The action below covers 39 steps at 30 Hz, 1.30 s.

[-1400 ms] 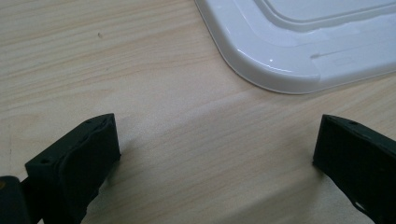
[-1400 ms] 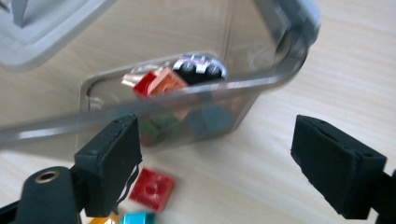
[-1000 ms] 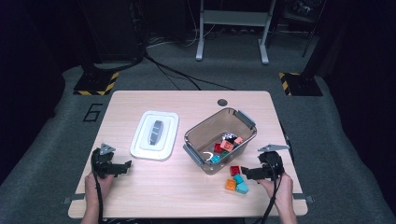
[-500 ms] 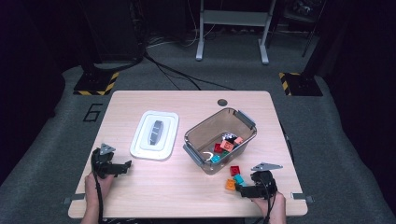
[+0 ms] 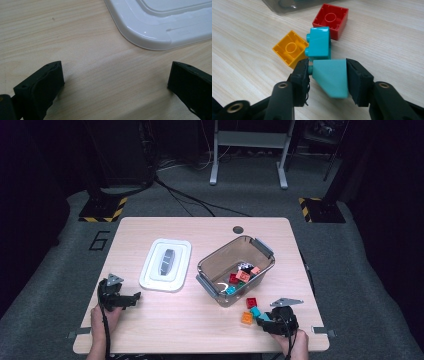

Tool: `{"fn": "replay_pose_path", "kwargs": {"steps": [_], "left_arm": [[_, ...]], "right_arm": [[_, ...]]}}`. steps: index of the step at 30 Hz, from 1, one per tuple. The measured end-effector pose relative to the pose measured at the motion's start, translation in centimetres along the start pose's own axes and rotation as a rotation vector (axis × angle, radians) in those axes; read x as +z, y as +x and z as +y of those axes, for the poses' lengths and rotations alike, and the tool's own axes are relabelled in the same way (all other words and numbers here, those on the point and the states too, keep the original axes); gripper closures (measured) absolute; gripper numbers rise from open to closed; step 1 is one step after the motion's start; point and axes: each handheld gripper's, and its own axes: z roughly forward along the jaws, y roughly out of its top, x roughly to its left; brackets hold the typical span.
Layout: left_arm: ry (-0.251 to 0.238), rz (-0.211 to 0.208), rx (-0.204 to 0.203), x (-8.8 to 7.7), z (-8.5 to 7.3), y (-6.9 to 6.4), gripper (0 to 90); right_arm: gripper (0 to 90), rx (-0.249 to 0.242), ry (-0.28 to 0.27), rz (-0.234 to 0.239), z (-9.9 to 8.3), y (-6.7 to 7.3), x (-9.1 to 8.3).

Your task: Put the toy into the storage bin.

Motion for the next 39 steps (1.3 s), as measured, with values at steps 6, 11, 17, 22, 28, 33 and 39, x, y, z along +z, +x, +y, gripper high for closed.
{"fn": "replay_pose_path", "kwargs": {"steps": [6,11,17,22,28,33,39], "left_arm": [[0.000,0.000,0.000,0.0,0.0,0.0,0.3],[0.000,0.000,0.000,0.0,0.0,0.0,0.3],[0.000,0.000,0.000,0.0,0.0,0.0,0.3],[0.001,0.000,-0.001,0.0,0.0,0.0,0.3],[0.001,0.000,0.000,0.0,0.0,0.0,0.3],[-0.004,-0.003,-0.002,0.0,0.0,-0.1,0.3],[0.018,-0.017,0.017,-0.2,0.0,0.0,0.0]], "right_arm": [[57.1,0.000,-0.022,-0.028,-0.1,-0.6,-0.3],[57.2,0.020,-0.022,-0.049,0.0,-1.0,-0.5],[57.2,0.025,-0.033,-0.071,0.6,-1.5,-0.9],[57.2,0.025,-0.040,-0.085,1.3,-2.0,-1.6],[57.2,0.038,-0.067,-0.094,2.0,-2.8,-2.4],[57.2,0.052,-0.087,-0.092,2.4,-3.4,-2.4],[57.2,0.064,-0.098,-0.098,3.2,-3.8,-2.4]]}}
